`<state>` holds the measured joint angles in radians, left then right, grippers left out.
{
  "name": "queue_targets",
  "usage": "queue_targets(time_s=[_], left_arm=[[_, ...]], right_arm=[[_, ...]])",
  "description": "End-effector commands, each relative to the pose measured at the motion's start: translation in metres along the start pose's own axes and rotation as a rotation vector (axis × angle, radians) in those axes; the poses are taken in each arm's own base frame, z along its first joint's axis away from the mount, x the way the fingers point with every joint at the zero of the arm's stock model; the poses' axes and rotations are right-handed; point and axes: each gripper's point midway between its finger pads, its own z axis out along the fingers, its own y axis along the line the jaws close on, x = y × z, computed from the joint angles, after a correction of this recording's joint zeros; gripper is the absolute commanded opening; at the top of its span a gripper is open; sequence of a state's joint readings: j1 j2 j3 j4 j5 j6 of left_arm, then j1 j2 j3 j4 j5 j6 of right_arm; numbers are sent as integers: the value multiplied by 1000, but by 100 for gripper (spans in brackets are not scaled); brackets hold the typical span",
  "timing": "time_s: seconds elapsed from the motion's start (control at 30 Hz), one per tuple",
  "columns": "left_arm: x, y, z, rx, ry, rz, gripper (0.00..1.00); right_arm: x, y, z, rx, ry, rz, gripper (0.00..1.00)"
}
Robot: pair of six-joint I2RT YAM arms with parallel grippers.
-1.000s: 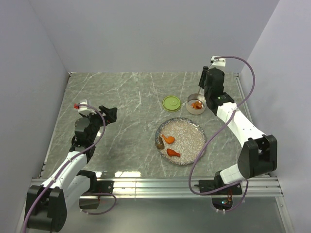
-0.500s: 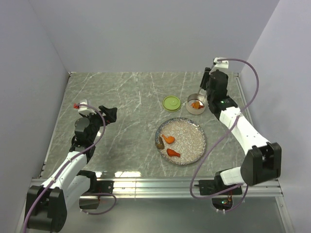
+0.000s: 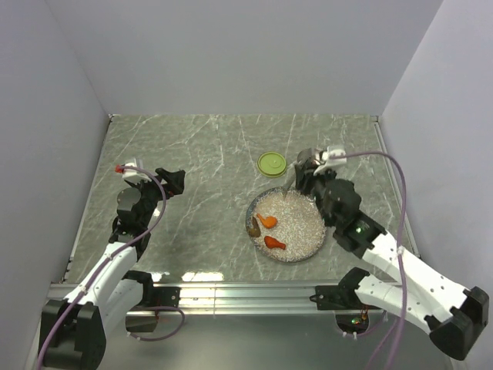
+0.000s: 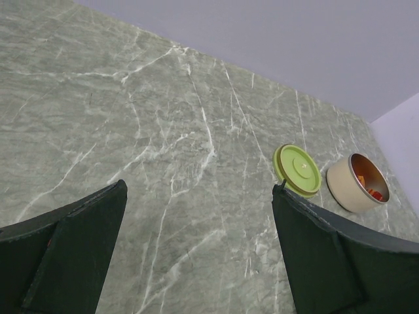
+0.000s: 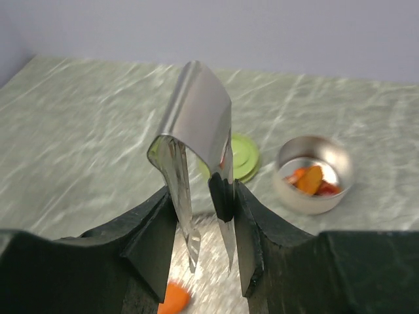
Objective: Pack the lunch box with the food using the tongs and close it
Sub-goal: Pick up the food using the clamp
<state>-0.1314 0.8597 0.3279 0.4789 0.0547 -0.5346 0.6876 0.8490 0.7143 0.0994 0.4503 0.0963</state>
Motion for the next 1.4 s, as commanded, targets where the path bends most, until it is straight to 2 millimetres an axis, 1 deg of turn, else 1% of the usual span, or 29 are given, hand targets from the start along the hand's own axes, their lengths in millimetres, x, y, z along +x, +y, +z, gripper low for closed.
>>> queue_targets(time_s=[0.0, 0.03, 0.07, 0.1, 0.17, 0.2, 0.27, 0.3, 0.4, 0.47, 0.6, 0.73, 0.87, 0.93, 1.03, 1.17, 1.3, 1.37], left_arm=[[-21, -12, 0, 29, -53, 16, 99], [-21, -11, 0, 25, -52, 18, 99], [-21, -10, 0, 22, -51, 16, 100], [-21, -11, 0, 25, -50, 18, 99], [-20, -11, 0, 24, -49, 18, 99], [-20, -12, 0, 28, -48, 16, 99], [-20, -12, 0, 27, -47, 16, 100], [-20, -12, 0, 27, -47, 16, 99], [-19, -12, 0, 29, -44, 18, 99], [-19, -11, 0, 25, -46, 17, 99], [-18, -10, 1, 22, -45, 17, 99], [-18, -11, 1, 26, -42, 19, 100], [-18, -11, 0, 25, -46, 17, 100], [-18, -11, 1, 26, -44, 16, 99], [-18, -11, 1, 26, -44, 17, 99], [-18, -11, 0, 26, -44, 19, 100], [-18, -11, 1, 24, -45, 19, 99], [-18, -11, 1, 25, -43, 19, 99]], right_arm=[[-3, 14, -28, -62, -32, 40, 45], [-1, 17, -33, -85, -29, 44, 45], [4, 26, -41, -122, -13, 50, 45], [5, 27, -48, -142, -20, 62, 45], [9, 33, -55, -176, -21, 68, 45], [15, 36, -58, -189, -17, 68, 45], [22, 41, -56, -194, -8, 52, 45], [30, 46, -53, -201, 14, 28, 45], [38, 57, -45, -203, 41, -20, 45], [39, 67, -44, -216, 48, -39, 46], [38, 70, -46, -204, 61, -25, 46], [41, 75, -59, -230, 74, -16, 46], [41, 75, -72, -259, 62, 17, 46], [41, 77, -75, -277, 60, 26, 46], [47, 81, -76, -292, 77, 15, 46], [62, 90, -73, -306, 115, -20, 47], [67, 95, -75, -340, 115, -25, 47], [70, 94, -76, -340, 115, -31, 47]])
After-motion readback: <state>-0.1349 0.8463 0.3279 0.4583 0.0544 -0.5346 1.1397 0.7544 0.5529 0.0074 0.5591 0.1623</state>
